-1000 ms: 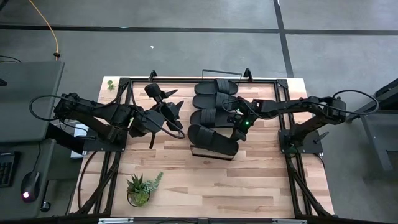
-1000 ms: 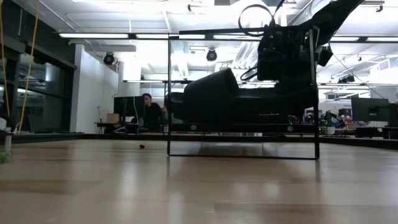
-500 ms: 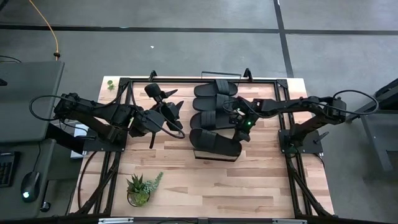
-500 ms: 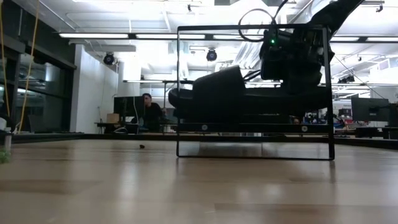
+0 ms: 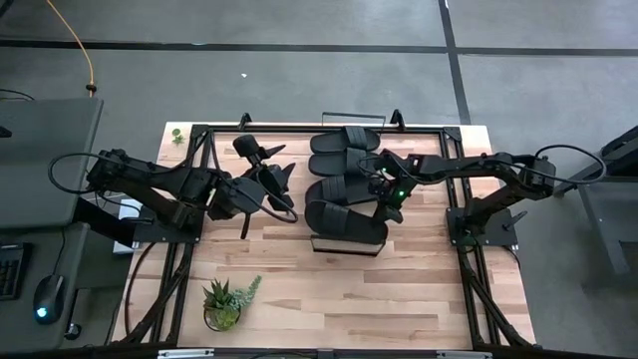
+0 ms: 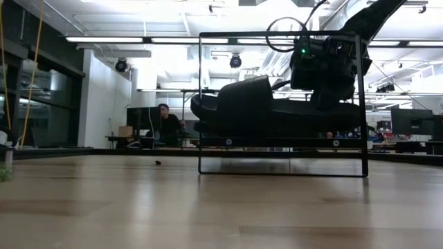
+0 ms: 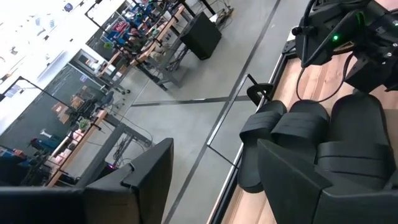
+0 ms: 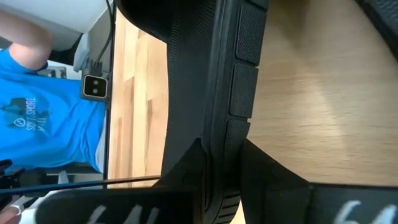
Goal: Pick and place slides into the shelf
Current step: Put the black slide on the shelf
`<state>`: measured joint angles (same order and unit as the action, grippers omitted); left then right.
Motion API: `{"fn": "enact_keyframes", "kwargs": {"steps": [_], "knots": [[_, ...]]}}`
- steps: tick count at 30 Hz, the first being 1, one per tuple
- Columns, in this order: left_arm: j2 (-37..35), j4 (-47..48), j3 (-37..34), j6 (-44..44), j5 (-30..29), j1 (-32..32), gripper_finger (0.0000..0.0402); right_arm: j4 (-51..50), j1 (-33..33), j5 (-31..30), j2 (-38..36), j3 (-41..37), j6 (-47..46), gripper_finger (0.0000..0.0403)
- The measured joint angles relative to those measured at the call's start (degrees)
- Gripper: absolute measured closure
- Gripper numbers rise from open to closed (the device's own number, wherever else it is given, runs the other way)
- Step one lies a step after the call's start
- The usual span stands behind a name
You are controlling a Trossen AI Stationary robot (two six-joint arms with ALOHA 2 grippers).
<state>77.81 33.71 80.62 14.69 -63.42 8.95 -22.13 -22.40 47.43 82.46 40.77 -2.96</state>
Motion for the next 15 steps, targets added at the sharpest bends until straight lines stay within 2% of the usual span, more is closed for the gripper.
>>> {"fn": "enact_keyframes", "kwargs": {"steps": [15], "knots": [[0.20,0.33,-0.02,-0.21,0.02,0.00,0.0186,-1.64,0.17,1.78,0.00,0.00,1.93,0.0371]]}}
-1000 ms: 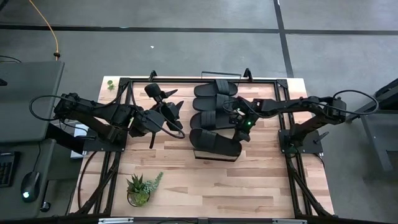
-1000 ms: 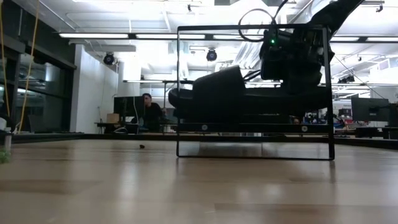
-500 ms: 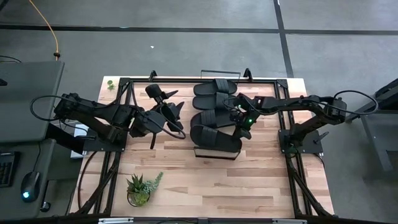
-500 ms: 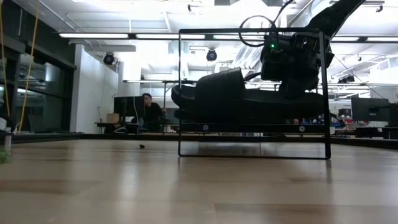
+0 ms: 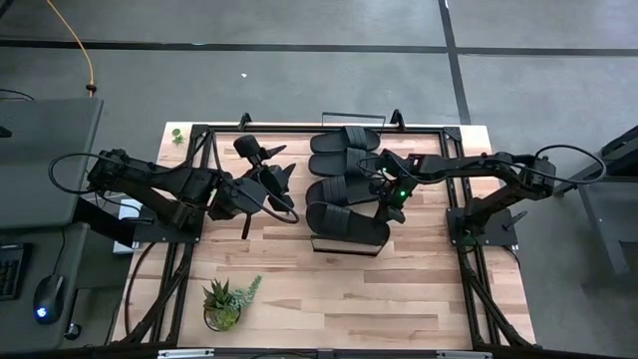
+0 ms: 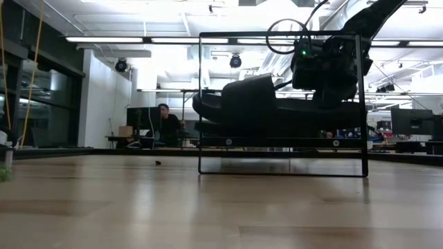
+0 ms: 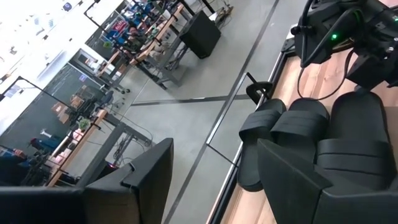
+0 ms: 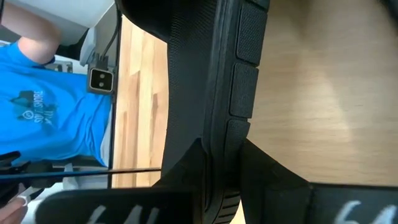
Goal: Pick and place slides into the shelf
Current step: Put the black slide on the shelf
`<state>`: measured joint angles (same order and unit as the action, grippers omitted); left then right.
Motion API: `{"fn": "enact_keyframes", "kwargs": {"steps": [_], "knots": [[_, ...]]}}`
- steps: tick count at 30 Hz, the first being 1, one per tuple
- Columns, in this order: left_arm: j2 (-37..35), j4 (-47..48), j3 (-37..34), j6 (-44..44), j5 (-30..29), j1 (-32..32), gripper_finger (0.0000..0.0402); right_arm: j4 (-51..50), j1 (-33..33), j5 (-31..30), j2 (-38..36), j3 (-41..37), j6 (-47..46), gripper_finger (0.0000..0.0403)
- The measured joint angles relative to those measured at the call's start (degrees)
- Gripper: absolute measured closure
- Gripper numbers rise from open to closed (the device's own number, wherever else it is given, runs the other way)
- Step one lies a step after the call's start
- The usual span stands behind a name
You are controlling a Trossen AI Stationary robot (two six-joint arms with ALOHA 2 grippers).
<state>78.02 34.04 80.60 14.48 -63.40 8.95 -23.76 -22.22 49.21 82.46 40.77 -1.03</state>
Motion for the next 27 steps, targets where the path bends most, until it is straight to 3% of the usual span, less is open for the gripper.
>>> {"fn": "enact_keyframes", "kwargs": {"steps": [9,18,27], "knots": [[0.00,0.21,0.00,-1.29,0.00,0.00,0.0186,-0.79,0.57,0.25,0.00,0.00,-0.04,0.0371],[0.00,0.31,0.00,-1.29,0.00,0.00,0.0186,1.69,4.23,-4.45,0.00,0.02,-5.14,0.0369],[0.00,0.39,0.00,-1.29,0.00,0.01,0.0186,2.12,5.72,-6.31,-0.02,0.02,-5.62,0.0304]]}}
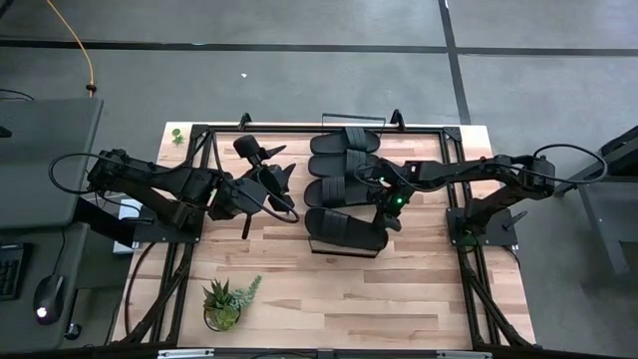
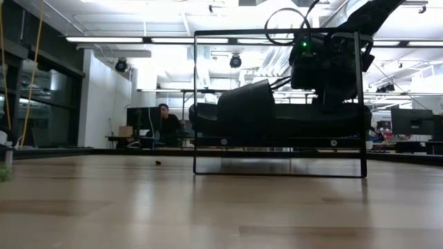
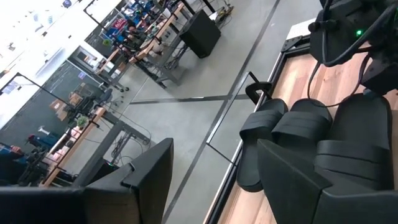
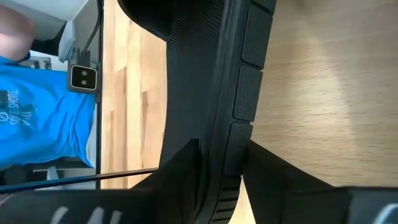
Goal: Pick and place slides into the shelf
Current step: Put the black slide on the shelf, then return to Home Position
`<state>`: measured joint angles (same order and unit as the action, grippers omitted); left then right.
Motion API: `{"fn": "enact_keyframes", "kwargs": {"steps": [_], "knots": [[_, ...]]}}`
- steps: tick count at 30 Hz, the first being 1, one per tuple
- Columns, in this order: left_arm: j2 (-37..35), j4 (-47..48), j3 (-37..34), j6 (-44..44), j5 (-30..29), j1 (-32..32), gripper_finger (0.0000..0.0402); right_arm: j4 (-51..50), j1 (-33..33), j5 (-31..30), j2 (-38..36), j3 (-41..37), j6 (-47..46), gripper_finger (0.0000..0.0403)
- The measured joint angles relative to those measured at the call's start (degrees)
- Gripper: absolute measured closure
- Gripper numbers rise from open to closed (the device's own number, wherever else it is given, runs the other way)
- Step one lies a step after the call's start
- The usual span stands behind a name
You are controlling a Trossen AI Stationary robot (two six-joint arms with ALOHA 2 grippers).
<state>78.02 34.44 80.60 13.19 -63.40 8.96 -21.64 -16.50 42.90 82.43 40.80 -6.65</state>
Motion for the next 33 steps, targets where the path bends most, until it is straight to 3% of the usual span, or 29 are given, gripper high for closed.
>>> {"fn": "enact_keyframes", "kwargs": {"steps": [11,20,23,26,29,33], "knots": [[-0.02,0.02,0.00,0.00,0.00,-0.01,0.0186,-2.79,-0.33,-5.74,0.00,5.55,-2.31,0.0248],[-0.02,0.53,0.00,0.00,0.00,-0.01,0.0186,-19.05,2.94,-14.76,0.00,13.09,-5.01,0.0179],[-0.02,0.50,0.00,0.00,0.00,-0.01,0.0186,-26.62,3.87,-21.69,0.00,16.09,-5.14,0.0177],[-0.02,0.50,0.00,0.00,0.00,-0.01,0.0186,-32.11,4.98,-33.25,0.00,19.58,-4.46,0.0176],[-0.02,0.49,0.00,0.30,0.00,-0.01,0.0186,-32.72,5.79,-43.13,0.00,22.71,-2.43,0.0176],[-0.02,0.21,0.00,2.09,-0.08,-0.01,0.0186,-31.14,6.04,-49.83,0.00,26.53,-1.69,0.0176]]}}
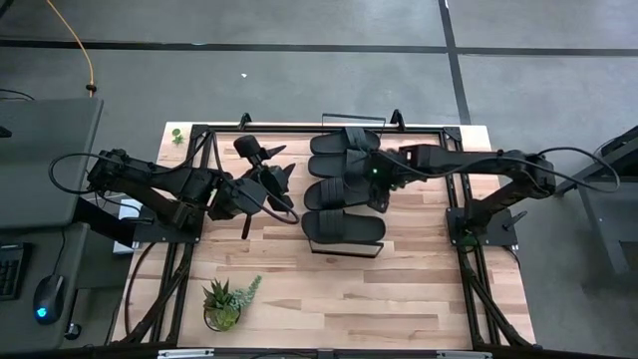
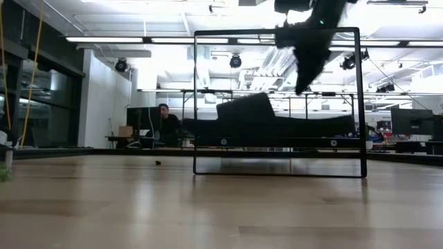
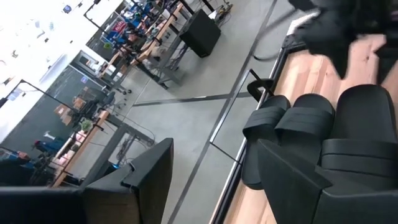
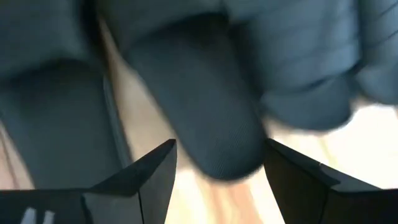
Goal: Pick and place slides into the shelf
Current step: Return to Home Position
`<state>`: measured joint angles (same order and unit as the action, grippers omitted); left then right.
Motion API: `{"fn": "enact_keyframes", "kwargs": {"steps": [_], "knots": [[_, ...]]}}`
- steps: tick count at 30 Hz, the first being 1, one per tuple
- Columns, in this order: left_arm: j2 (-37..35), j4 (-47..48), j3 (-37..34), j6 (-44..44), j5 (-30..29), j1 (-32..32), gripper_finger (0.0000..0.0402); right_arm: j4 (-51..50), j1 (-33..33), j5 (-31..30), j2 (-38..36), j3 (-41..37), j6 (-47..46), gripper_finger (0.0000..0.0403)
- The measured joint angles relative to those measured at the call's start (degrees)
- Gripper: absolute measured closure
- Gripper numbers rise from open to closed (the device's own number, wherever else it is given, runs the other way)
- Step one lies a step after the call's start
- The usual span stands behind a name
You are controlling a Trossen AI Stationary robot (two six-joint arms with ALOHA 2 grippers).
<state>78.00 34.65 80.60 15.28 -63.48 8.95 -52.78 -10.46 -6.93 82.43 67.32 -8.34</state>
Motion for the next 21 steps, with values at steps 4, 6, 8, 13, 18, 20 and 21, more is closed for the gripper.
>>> {"fn": "enact_keyframes", "kwargs": {"steps": [4,6,8,13,18,20,21], "knots": [[0.00,-0.04,0.00,0.84,-0.07,0.00,0.0186,1.23,0.00,-2.94,0.00,3.72,-0.63,0.0176],[0.00,-0.04,0.00,0.84,-0.11,0.01,0.0186,1.41,-0.02,-2.93,0.00,5.39,-0.63,0.0176],[0.00,-0.12,0.00,0.84,-0.11,0.02,0.0186,1.55,-0.02,-2.14,0.00,6.82,-0.63,0.0176],[0.00,-0.28,0.00,0.84,-0.06,0.04,0.0186,1.69,-0.02,-0.98,0.00,9.54,-0.61,0.0176],[0.00,-0.25,0.00,0.84,2.04,0.04,0.0185,1.92,-0.02,-0.95,0.00,10.24,-0.62,0.0176],[0.00,-0.25,0.00,0.84,3.48,0.04,0.0185,2.02,-0.02,-0.93,0.00,10.26,-0.61,0.0176],[0.00,-0.25,0.00,0.85,3.94,0.04,0.0185,2.02,-0.02,-0.93,0.00,10.26,-0.61,0.0176]]}}
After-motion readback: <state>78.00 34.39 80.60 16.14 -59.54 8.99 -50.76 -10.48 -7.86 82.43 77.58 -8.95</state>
